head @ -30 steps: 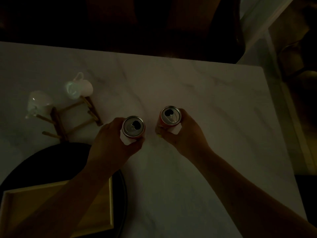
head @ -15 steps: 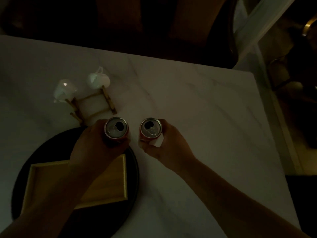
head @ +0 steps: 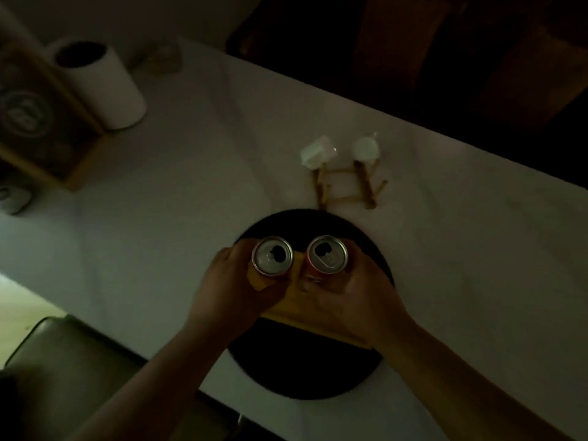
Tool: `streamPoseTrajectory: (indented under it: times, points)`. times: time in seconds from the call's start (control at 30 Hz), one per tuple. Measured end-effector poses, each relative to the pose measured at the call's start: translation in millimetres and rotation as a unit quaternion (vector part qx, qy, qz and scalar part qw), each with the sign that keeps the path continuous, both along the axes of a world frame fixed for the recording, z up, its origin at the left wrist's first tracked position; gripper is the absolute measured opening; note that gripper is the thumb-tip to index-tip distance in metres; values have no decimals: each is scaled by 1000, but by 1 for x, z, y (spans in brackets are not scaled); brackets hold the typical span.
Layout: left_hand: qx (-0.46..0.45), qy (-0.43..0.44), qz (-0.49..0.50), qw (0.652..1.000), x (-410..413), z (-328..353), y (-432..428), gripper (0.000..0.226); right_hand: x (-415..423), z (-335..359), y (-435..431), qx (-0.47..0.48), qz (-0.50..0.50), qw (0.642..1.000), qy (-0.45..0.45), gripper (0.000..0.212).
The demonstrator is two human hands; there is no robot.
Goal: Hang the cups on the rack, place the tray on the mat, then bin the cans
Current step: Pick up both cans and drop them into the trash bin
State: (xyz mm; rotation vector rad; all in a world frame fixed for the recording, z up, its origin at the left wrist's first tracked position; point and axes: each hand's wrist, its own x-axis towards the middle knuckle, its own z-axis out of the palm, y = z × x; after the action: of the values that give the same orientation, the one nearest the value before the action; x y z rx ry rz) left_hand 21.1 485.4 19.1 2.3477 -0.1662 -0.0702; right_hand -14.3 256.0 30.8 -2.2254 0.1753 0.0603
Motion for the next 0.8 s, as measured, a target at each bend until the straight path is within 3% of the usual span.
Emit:
streamPoseTrajectory:
  times: [0.3, 0.4, 0.53, 0.8]
  points:
    - [25, 5, 72, 997, -45, -7, 120, 67, 5, 15, 121, 15, 120, 992, -27, 65]
    - [31, 20, 96, 995, -60, -11, 145, 71, 1, 11, 146, 55, 172, 984, 6, 70]
    - [20, 41, 124, 991, -83, -19, 170, 73, -11, 2, 169, 79, 201, 976, 38, 56]
    - [-17, 36, 149, 988, -126, -41, 208, 61, -53, -23, 210, 45, 254, 964, 65, 67]
